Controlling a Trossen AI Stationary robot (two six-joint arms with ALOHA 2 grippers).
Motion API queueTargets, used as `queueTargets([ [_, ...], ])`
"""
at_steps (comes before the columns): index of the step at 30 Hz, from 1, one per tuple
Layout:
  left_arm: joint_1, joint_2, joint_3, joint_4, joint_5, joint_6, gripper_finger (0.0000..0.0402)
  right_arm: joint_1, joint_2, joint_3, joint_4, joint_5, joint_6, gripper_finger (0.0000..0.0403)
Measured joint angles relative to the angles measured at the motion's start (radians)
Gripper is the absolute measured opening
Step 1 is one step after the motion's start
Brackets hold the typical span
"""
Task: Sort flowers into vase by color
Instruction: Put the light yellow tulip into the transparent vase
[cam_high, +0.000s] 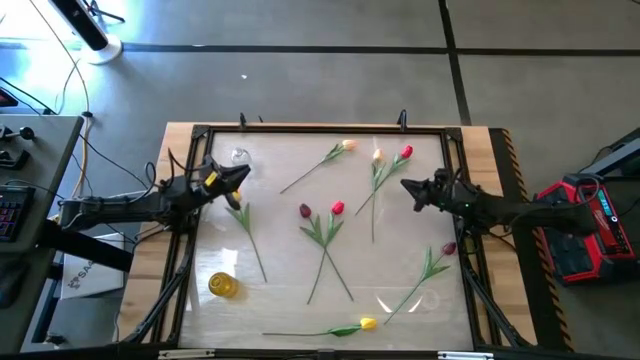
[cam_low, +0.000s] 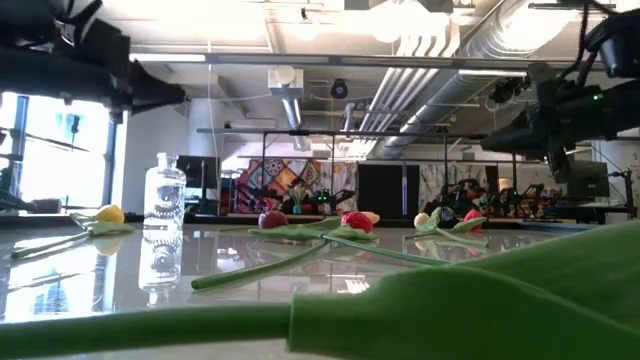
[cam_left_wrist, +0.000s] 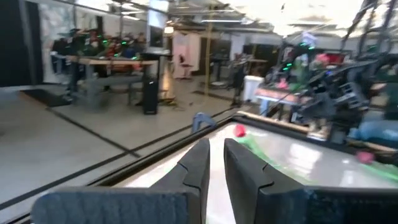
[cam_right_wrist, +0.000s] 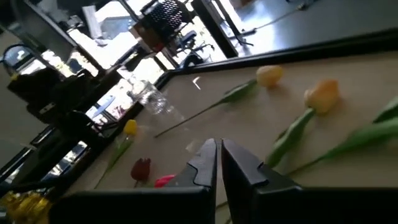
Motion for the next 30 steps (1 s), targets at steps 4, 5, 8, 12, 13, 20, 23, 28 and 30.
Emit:
queueTargets([
  [4,0.048,0.027,0.0,0.001,-0.001,0.001,0.0048,-0.056,0.052,0.0,0.004,0.016,0.115,0.0064],
  [5,0.056,0.029,0.0,-0.005,0.0,0.001,0.0048,-0.073,0.063,0.0,0.005,0.033,0.161,0.0078],
  [8,0.07,0.03,0.0,-0.015,0.0,0.008,0.0048,-0.143,0.095,0.0,0.013,0.061,0.263,0.0117],
  [12,0.071,0.03,0.0,-0.015,0.001,0.058,0.0047,-0.258,0.136,0.0,0.058,-0.033,0.261,0.0151],
  [13,0.071,0.03,0.0,-0.015,0.0,0.069,0.0047,-0.286,0.148,0.0,0.073,-0.067,0.261,0.0156],
  [20,0.071,0.03,0.0,-0.006,-0.059,0.137,0.0046,-0.445,0.244,0.0,0.13,-0.201,0.285,0.0165],
  [23,0.071,0.03,0.0,-0.004,-0.054,0.109,0.0046,-0.483,0.296,0.0,0.11,-0.2,0.412,0.0165],
  [28,0.071,0.03,0.0,0.017,-0.044,0.112,0.0047,-0.523,0.369,0.0,0.115,-0.266,0.483,0.0165],
  [30,0.071,0.03,0.0,0.016,-0.043,0.112,0.0046,-0.54,0.39,0.0,0.116,-0.307,0.488,0.0165],
])
